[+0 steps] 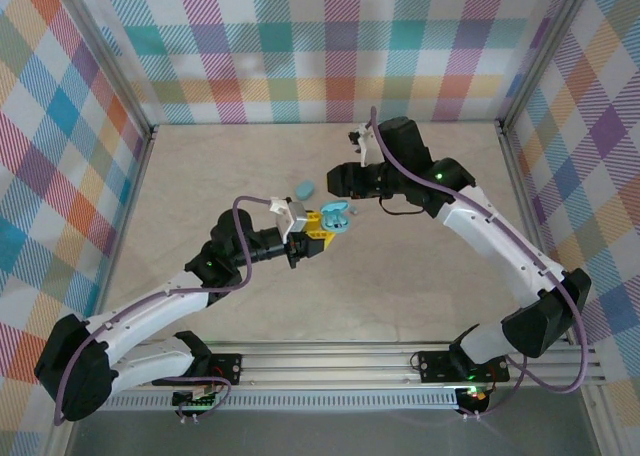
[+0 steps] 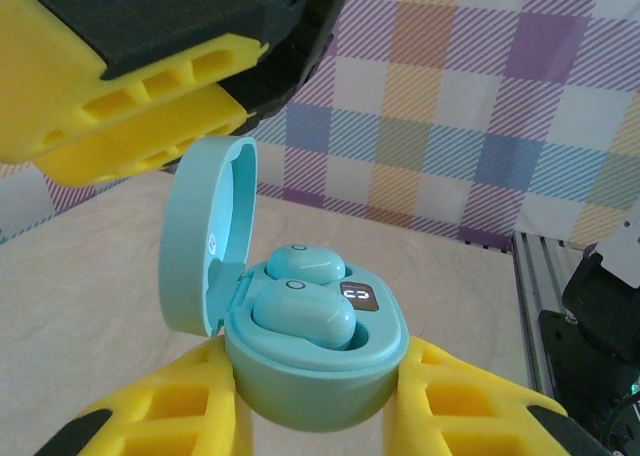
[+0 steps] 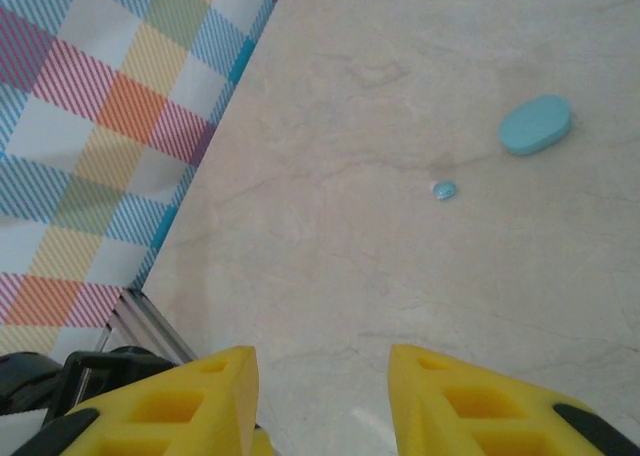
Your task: Insert wireless bluetooth earbuds into charging case
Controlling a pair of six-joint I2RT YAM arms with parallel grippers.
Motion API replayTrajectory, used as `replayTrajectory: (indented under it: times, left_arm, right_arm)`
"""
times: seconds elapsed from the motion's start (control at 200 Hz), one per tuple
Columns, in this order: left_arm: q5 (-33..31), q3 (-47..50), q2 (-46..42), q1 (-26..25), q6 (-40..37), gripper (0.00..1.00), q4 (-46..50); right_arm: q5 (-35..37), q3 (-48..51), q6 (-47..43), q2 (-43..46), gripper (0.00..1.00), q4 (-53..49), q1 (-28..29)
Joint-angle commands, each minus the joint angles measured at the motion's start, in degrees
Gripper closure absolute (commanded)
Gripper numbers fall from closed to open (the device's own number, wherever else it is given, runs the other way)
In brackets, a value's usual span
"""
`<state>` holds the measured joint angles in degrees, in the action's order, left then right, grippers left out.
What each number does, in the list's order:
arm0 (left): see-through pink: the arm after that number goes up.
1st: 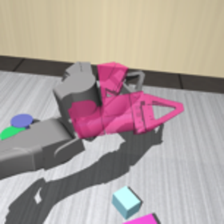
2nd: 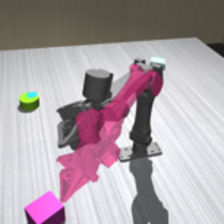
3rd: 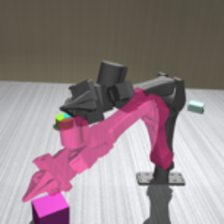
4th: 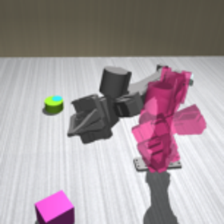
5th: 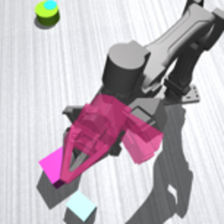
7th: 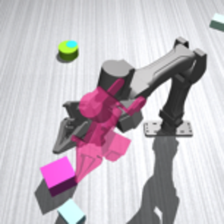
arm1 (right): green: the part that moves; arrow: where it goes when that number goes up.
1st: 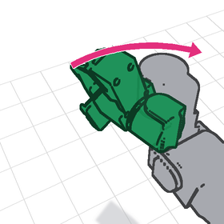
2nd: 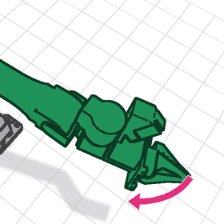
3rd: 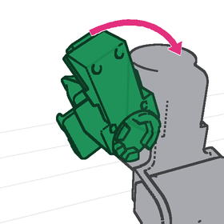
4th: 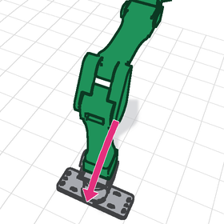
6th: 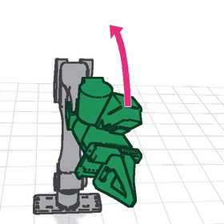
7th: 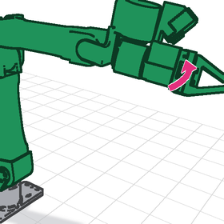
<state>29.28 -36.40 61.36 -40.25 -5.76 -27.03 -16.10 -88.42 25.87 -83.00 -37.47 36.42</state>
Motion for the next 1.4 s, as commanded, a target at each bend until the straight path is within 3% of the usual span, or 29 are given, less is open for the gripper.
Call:
replayTrajectory:
  times: [0.0, 0.66, 1.09, 1.24, 1.395]
  left_arm:
    - [-1.05, -2.27, 0.02, 0.53, 0.31, 1.00, -0.59]
    - [-7.74, -2.18, -0.66, 0.54, 0.31, 1.00, 0.47]
    - [-10.30, -0.97, -1.69, 0.61, 2.40, 1.00, -0.75]
    - [-10.70, -0.86, -2.08, 0.61, 3.00, 1.00, -0.96]
    - [-11.99, -0.03, -3.30, 0.96, 4.50, 1.00, -2.09]
  right_arm:
    - [-3.26, -1.67, -1.87, -0.71, 0.60, -0.58, -0.04]
    - [-5.61, -1.93, -3.94, -1.46, 0.57, -2.77, -0.04]
    - [-1.24, 0.34, -3.38, 1.70, 0.56, -1.13, -0.43]
    - [1.31, 1.97, -1.28, 3.46, 0.50, -0.21, -1.53]
    - [-5.94, 6.97, 4.44, 6.24, 0.47, 5.29, -6.03]
